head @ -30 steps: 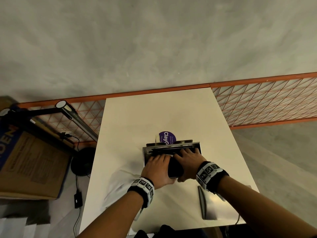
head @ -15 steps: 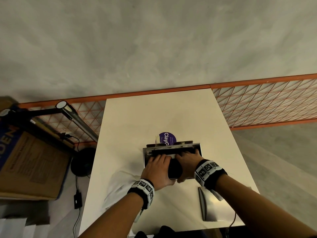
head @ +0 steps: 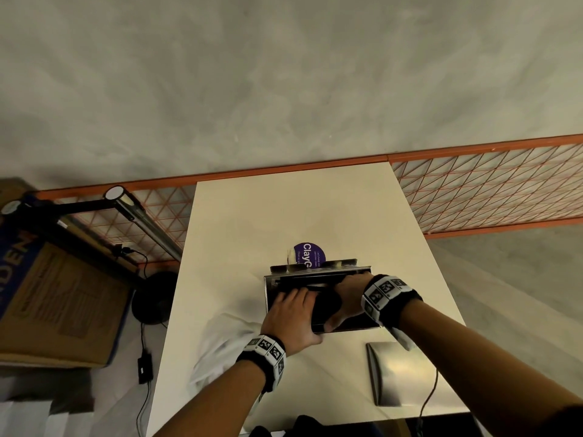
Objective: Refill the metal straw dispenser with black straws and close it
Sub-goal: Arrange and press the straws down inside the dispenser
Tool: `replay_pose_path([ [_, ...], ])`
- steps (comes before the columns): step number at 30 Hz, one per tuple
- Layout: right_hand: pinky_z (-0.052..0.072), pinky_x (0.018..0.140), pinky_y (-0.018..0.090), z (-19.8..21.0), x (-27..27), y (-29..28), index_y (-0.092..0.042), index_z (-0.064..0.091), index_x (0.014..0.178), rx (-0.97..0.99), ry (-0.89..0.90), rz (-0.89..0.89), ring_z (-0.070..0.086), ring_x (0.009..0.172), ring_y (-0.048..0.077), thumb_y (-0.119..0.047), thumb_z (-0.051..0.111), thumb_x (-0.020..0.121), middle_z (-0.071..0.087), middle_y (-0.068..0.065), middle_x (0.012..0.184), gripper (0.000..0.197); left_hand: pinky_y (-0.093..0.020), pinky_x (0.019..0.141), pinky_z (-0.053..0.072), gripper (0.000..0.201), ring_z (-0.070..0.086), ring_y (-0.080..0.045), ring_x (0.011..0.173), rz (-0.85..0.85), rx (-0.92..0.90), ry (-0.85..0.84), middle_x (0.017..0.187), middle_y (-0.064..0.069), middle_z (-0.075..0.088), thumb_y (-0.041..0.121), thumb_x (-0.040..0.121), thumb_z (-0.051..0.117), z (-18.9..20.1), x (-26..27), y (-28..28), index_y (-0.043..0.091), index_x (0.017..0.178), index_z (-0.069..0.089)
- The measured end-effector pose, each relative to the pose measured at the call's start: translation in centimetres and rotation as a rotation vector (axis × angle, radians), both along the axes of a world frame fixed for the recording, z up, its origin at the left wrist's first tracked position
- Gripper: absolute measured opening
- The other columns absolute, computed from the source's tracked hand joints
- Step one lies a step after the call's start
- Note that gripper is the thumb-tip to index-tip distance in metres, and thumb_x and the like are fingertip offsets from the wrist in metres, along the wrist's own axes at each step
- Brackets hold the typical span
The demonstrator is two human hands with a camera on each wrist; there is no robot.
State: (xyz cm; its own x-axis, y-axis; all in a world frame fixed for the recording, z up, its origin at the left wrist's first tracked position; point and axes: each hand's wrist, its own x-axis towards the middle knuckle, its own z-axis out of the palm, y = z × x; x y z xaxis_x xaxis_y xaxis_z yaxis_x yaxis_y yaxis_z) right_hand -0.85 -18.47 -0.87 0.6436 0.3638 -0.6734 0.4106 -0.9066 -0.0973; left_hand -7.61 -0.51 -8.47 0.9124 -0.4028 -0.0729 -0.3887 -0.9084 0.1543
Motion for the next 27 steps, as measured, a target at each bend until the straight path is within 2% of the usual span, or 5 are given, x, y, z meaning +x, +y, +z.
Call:
replay_pose_path([
  [5, 0.056, 0.083, 0.036, -0.5, 0.8, 0.0, -0.030, 0.066, 0.106, 0.076, 0.022, -0.017, 0.065, 0.085, 0.018, -0.089, 0.061, 0.042, 0.070, -0.006, 0.093, 0.088, -0.037, 0.108, 0.037, 0.084, 0.052, -0.018, 0.122, -0.004, -0.005, 0.037, 0.133, 0.005, 0.055, 0.067, 0.070, 0.063, 0.2, 0.1, 0.1, 0.024, 0.140, 0.045],
  [11, 0.048, 0.086, 0.034, -0.1, 0.9, -1.0, -0.015, 0.066, 0.110, 0.230, 0.021, 0.038, 0.062, 0.099, 0.024, -0.062, 0.057, 0.086, 0.067, 0.006, 0.108, 0.053, -0.036, 0.109, 0.038, 0.081, 0.054, -0.017, 0.122, -0.005, -0.016, 0.038, 0.131, 0.006, 0.058, 0.067, 0.072, 0.062, 0.1, 0.1, 0.2, 0.025, 0.138, 0.045],
  [15, 0.045, 0.093, 0.040, -1.2, 0.3, -1.7, -0.010, 0.069, 0.111, 0.223, -0.101, 0.115, 0.057, 0.110, 0.023, -0.054, 0.041, 0.098, 0.054, 0.003, 0.126, 0.053, -0.037, 0.108, 0.039, 0.076, 0.056, -0.018, 0.119, -0.006, -0.011, 0.035, 0.128, 0.005, 0.060, 0.066, 0.072, 0.063, 0.1, 0.2, 0.1, 0.024, 0.133, 0.047],
  [20, 0.040, 0.100, 0.047, -2.0, -0.7, -2.1, -0.019, 0.059, 0.125, 0.264, -0.261, 0.166, 0.044, 0.127, 0.022, -0.052, 0.033, 0.099, 0.040, -0.004, 0.142, 0.049, -0.035, 0.108, 0.038, 0.072, 0.056, -0.017, 0.120, 0.002, -0.025, 0.053, 0.127, 0.007, 0.060, 0.065, 0.072, 0.063, 0.4, 0.6, 0.0, 0.025, 0.130, 0.047],
  [27, 0.035, 0.104, 0.046, -1.1, -0.8, -1.4, -0.031, 0.058, 0.127, 0.177, -0.271, 0.020, 0.039, 0.131, 0.029, -0.076, 0.003, 0.075, 0.043, 0.007, 0.140, 0.089, -0.036, 0.106, 0.041, 0.071, 0.057, -0.016, 0.120, 0.012, -0.050, 0.093, 0.126, 0.009, 0.061, 0.065, 0.069, 0.065, 1.2, 1.9, 0.1, 0.028, 0.127, 0.048],
])
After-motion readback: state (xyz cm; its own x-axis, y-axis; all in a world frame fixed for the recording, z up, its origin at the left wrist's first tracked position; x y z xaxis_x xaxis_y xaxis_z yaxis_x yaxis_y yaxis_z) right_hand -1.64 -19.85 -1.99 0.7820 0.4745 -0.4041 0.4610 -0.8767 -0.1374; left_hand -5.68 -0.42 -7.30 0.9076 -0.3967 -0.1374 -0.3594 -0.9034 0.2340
